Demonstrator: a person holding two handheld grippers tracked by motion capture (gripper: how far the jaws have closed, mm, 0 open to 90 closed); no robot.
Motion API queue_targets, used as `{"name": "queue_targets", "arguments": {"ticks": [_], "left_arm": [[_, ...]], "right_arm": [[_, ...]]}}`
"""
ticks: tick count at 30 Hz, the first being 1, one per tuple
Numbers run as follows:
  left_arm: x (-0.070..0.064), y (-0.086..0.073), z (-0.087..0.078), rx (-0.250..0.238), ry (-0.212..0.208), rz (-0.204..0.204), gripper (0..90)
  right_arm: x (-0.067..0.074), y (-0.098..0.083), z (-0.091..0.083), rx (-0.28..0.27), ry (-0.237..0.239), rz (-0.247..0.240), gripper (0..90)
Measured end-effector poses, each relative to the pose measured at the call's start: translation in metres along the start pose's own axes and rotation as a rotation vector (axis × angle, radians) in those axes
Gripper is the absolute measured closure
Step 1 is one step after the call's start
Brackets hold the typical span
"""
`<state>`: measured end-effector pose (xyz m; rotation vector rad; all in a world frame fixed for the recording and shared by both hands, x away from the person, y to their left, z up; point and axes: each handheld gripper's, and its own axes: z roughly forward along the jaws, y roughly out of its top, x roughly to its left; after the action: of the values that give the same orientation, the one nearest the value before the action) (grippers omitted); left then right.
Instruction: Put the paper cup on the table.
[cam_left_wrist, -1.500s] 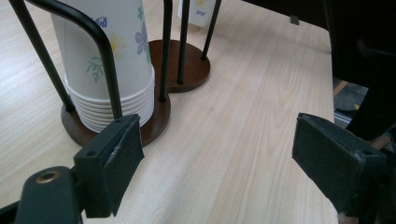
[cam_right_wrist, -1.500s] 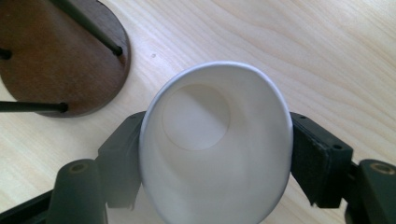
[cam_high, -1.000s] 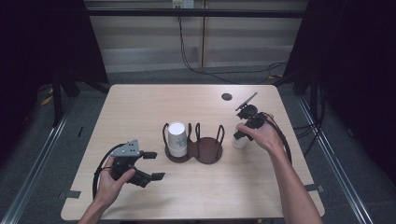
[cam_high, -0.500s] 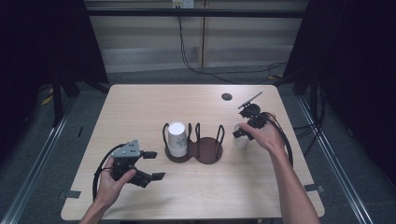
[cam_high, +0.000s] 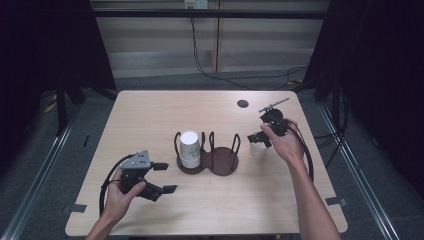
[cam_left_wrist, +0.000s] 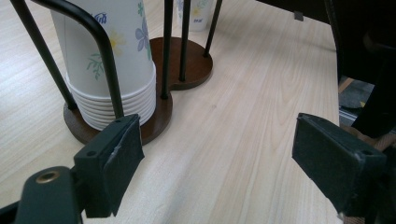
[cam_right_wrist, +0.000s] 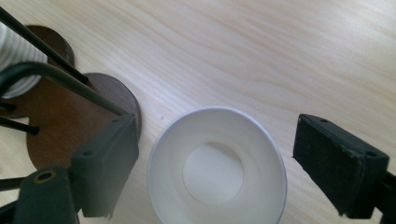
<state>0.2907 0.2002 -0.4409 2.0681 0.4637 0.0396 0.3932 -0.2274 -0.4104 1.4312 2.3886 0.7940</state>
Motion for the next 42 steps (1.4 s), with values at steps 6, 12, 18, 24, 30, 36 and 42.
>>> {"name": "queue_targets", "arguments": {"ticks": [6,12,18,24,30,36,42], "left_arm": [[0.002,-0.001,-0.002,-0.002,0.024,-0.018,16.2],[0.002,-0.002,-0.001,0.000,0.026,-0.023,16.2],[0.000,-0.002,0.001,-0.016,0.020,-0.039,16.3],[-0.002,-0.001,0.004,-0.019,0.034,-0.043,16.3],[-0.005,-0.004,-0.001,-0.003,0.042,-0.035,16.3],[-0.009,-0.008,-0.007,-0.032,0.049,-0.026,16.3],[-0.007,-0.010,-0.011,-0.056,0.045,-0.039,16.3]], "right_arm": [[0.003,-0.002,-0.008,-0.060,-0.004,-0.019,13.5],[0.004,-0.009,-0.015,-0.131,0.017,0.014,13.4],[0.010,-0.011,-0.023,-0.213,0.032,0.012,13.4],[0.020,-0.018,-0.034,-0.287,-0.004,0.021,13.4],[0.028,-0.028,-0.044,-0.329,0.000,0.020,13.3],[0.034,-0.043,-0.047,-0.350,0.011,0.020,14.6],[0.052,-0.060,-0.052,-0.398,0.009,0.010,15.5]]}}
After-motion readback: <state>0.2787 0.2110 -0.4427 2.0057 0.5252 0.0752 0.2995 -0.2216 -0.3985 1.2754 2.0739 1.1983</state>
